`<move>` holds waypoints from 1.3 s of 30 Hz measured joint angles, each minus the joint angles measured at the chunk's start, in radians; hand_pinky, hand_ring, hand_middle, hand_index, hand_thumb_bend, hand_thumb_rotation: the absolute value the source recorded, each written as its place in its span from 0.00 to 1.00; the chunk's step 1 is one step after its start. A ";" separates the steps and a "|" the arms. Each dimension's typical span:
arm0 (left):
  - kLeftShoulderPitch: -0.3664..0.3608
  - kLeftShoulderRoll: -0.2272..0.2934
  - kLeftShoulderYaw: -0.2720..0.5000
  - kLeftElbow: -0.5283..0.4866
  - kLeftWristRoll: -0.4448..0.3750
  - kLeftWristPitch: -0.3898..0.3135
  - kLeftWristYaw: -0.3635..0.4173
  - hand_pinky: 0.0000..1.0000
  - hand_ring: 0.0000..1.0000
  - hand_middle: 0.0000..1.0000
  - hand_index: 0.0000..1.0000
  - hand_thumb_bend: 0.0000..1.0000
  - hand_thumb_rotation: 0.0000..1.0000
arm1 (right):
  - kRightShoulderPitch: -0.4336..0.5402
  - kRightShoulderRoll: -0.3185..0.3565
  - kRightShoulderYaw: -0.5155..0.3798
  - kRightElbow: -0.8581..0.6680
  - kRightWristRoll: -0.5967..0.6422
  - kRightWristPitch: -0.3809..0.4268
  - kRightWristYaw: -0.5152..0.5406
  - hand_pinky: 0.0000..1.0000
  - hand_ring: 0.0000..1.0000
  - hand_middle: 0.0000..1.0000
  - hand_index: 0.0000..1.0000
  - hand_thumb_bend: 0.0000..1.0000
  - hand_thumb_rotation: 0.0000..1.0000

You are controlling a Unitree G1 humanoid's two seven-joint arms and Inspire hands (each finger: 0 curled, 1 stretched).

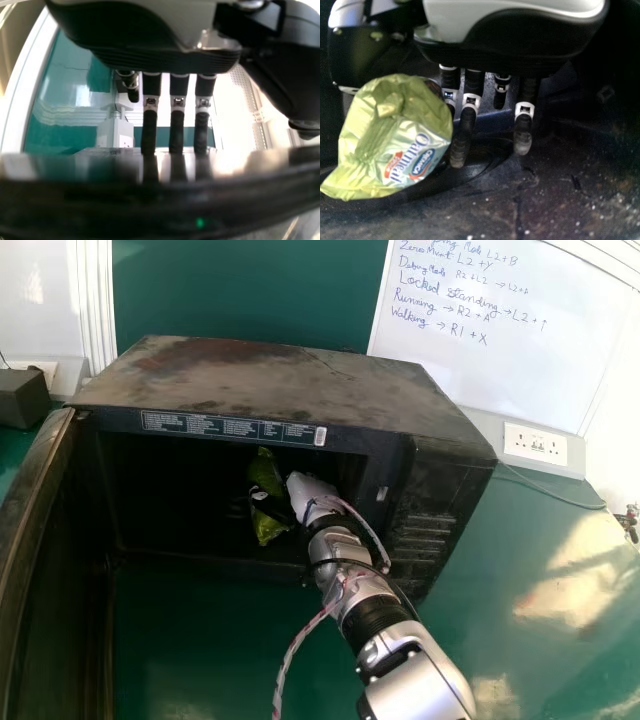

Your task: Put biscuit inside oven

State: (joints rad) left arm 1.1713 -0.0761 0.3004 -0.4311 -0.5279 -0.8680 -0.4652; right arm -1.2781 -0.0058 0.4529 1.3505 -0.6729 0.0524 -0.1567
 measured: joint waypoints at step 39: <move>0.142 0.105 0.036 -0.079 0.272 0.140 0.025 0.33 0.41 0.50 0.53 0.81 0.84 | -0.025 0.037 0.015 0.013 0.002 0.016 -0.025 1.00 1.00 0.98 0.91 1.00 0.44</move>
State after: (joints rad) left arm 1.3132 0.0290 0.3363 -0.5097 -0.2559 -0.7282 -0.4401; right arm -1.3031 0.0317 0.4679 1.3632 -0.6709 0.0688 -0.1820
